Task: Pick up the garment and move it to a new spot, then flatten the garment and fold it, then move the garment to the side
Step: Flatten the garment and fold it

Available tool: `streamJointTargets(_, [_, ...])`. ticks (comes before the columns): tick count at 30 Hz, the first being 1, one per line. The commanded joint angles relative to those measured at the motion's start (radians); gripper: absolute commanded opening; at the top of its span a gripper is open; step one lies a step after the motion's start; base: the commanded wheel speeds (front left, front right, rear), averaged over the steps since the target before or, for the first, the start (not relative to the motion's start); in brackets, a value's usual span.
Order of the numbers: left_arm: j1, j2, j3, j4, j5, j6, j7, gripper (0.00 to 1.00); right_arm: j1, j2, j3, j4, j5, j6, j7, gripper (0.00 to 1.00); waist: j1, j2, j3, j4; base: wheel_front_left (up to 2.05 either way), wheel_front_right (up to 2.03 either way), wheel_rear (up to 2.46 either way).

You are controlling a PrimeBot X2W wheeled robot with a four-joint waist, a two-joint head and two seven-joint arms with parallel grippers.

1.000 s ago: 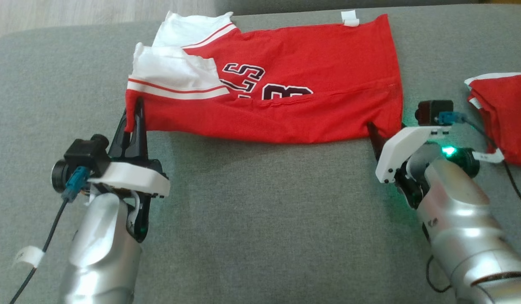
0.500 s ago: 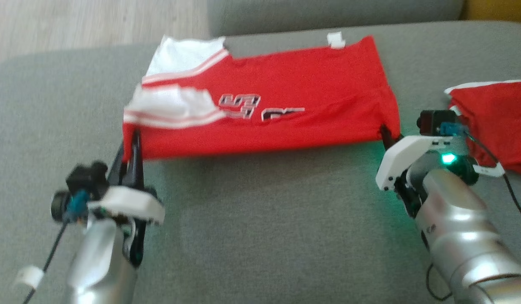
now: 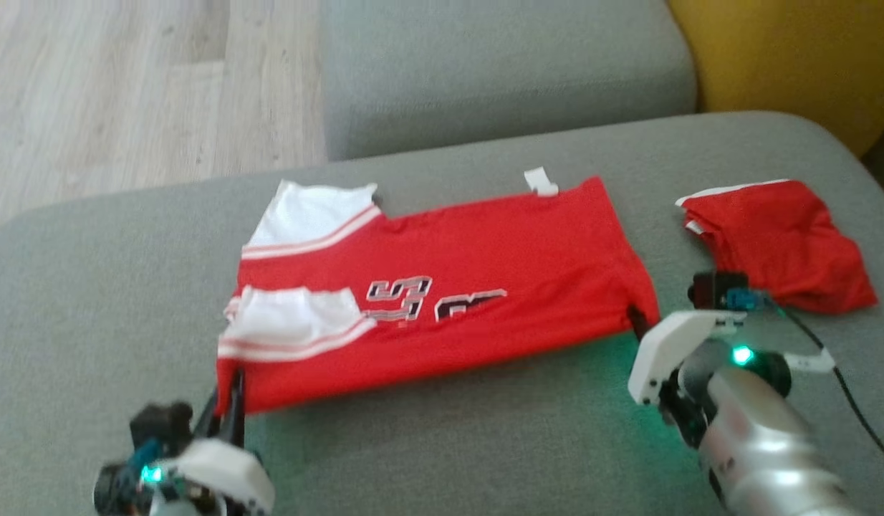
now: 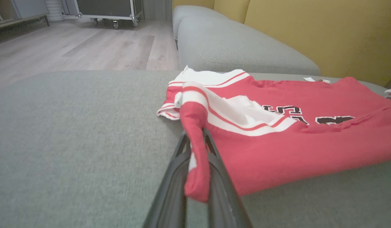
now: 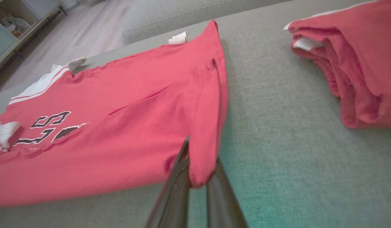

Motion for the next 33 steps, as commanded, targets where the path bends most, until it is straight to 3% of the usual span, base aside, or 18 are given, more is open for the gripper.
streamJointTargets(1, [0.002, 0.03, 0.029, -0.038, -0.011, -0.001, 0.002, 0.0, 0.017, -0.01, 0.03, -0.045, 0.022, -0.001, 0.008, 0.0, 0.0002, 0.0, -0.02, -0.014, 0.0, 0.0, 0.0])
streamJointTargets(7, [0.079, 0.03, 0.034, -0.087, -0.036, 0.004, 0.029, 0.0, 0.11, -0.044, 0.051, -0.146, 0.084, -0.001, 0.033, 0.0, 0.0002, 0.0, -0.041, -0.031, 0.0, 0.0, 0.0])
streamJointTargets(12, [0.115, 0.017, 0.045, -0.139, -0.053, 0.034, 0.033, 0.0, 0.163, -0.058, 0.055, -0.251, 0.114, -0.001, -0.002, 0.0, 0.0002, 0.0, -0.038, -0.047, 0.0, 0.0, 0.0])
streamJointTargets(13, [0.118, 0.013, 0.044, -0.147, -0.054, 0.039, 0.033, 0.0, 0.169, -0.064, 0.056, -0.265, 0.107, -0.001, -0.011, 0.16, 0.0002, 0.0, -0.037, -0.049, 0.0, 0.0, 0.0])
streamJointTargets(14, [0.12, 0.011, 0.042, -0.153, -0.054, 0.043, 0.034, 0.2, 0.174, -0.067, 0.054, -0.278, 0.103, -0.001, -0.022, 0.86, 0.0002, 0.0, -0.035, -0.051, 0.0, 0.0, 0.0])
streamJointTargets(15, [0.12, 0.009, 0.041, -0.16, -0.055, 0.047, 0.035, 0.44, 0.18, -0.065, 0.05, -0.292, 0.104, -0.001, -0.032, 1.0, 0.0002, 0.0, -0.032, -0.052, 0.0, 0.0, 0.0])
streamJointTargets(16, [0.119, 0.007, 0.04, -0.166, -0.057, 0.05, 0.036, 0.76, 0.183, -0.063, 0.046, -0.306, 0.107, -0.001, -0.041, 1.0, 0.0002, 0.0, -0.029, -0.054, 0.0, 0.0, 0.0])
streamJointTargets(17, [0.118, 0.005, 0.039, -0.172, -0.059, 0.05, 0.038, 1.0, 0.186, -0.062, 0.04, -0.321, 0.109, -0.001, -0.051, 1.0, 0.0002, 0.0, -0.027, -0.055, 0.0, 0.0, 0.0])
streamJointTargets(26, [0.073, -0.002, 0.05, -0.282, -0.063, 0.046, -0.054, 1.0, 0.205, -0.073, 0.037, -0.481, 0.056, -0.001, -0.221, 1.0, 0.0002, 0.0, 0.001, -0.049, 0.0, 0.0, 0.0])
streamJointTargets(33, [0.061, -0.035, 0.071, -0.457, -0.071, 0.01, -0.071, 1.0, 0.271, -0.029, -0.083, -0.694, -0.054, -0.001, -0.269, 1.0, 0.0002, 0.0, 0.046, -0.043, 0.0, 0.0, 0.0])
